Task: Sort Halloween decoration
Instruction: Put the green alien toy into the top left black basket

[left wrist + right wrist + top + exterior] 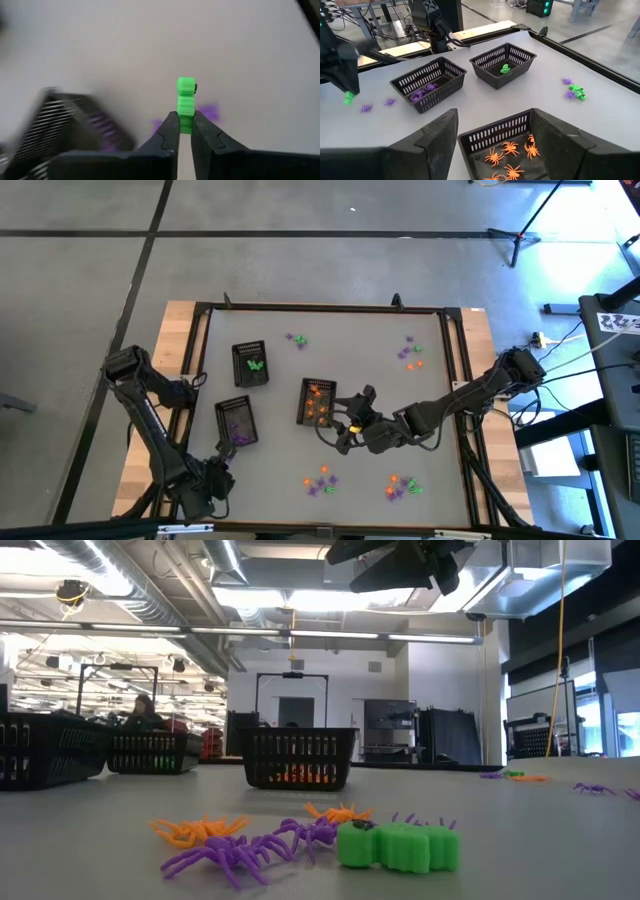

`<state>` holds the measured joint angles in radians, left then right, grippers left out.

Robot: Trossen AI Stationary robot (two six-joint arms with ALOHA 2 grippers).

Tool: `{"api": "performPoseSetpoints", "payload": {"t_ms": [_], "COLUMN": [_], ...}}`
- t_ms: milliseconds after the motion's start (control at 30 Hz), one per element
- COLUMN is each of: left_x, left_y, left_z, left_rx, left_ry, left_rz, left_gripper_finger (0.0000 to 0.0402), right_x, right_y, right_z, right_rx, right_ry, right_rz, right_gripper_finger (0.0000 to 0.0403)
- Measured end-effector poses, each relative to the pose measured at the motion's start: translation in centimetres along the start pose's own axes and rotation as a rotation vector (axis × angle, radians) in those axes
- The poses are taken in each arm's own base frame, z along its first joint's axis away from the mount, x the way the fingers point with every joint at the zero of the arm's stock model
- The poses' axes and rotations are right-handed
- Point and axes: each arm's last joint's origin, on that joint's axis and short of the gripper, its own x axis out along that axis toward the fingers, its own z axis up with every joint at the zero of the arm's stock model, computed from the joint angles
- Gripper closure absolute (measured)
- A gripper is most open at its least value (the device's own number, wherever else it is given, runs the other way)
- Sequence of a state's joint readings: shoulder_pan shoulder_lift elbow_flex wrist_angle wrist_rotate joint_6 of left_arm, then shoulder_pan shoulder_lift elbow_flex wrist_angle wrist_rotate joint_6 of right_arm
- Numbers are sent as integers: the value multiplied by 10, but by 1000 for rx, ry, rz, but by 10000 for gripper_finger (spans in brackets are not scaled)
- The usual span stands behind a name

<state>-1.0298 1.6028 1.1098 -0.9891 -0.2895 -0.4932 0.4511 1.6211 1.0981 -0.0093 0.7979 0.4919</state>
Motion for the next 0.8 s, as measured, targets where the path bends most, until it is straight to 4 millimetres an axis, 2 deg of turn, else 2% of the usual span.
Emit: {"api": "performPoseSetpoints", "payload": {"t_ms": [167,300,400,533,633,733,800], "left_x": [-22,-40,-53,-66,-65,-57,-57], "left_y": [19,49,80,128,157,175,185], "left_z": [-2,-13,-33,-70,-96,-121,-131], "left_rx": [48,7,-62,-248,-419,-533,-587], "left_ry": [52,-18,-102,-285,-408,-440,-450], "left_rz": [224,316,307,326,364,401,403], "left_gripper_finger": [394,394,394,395,395,395,395], "right_x": [0,0,0,1,2,5,7], "right_y": [0,0,0,-1,-2,-5,-6], "right_z": [0,0,0,1,2,3,4], "right_rx": [0,1,1,-9,-9,-8,-6], "right_ry": [-1,-2,-4,-9,-9,-11,-11], "right_rz": [-2,-2,-1,-2,-7,-19,-24], "right_gripper_finger": [157,157,157,157,157,157,157]}}
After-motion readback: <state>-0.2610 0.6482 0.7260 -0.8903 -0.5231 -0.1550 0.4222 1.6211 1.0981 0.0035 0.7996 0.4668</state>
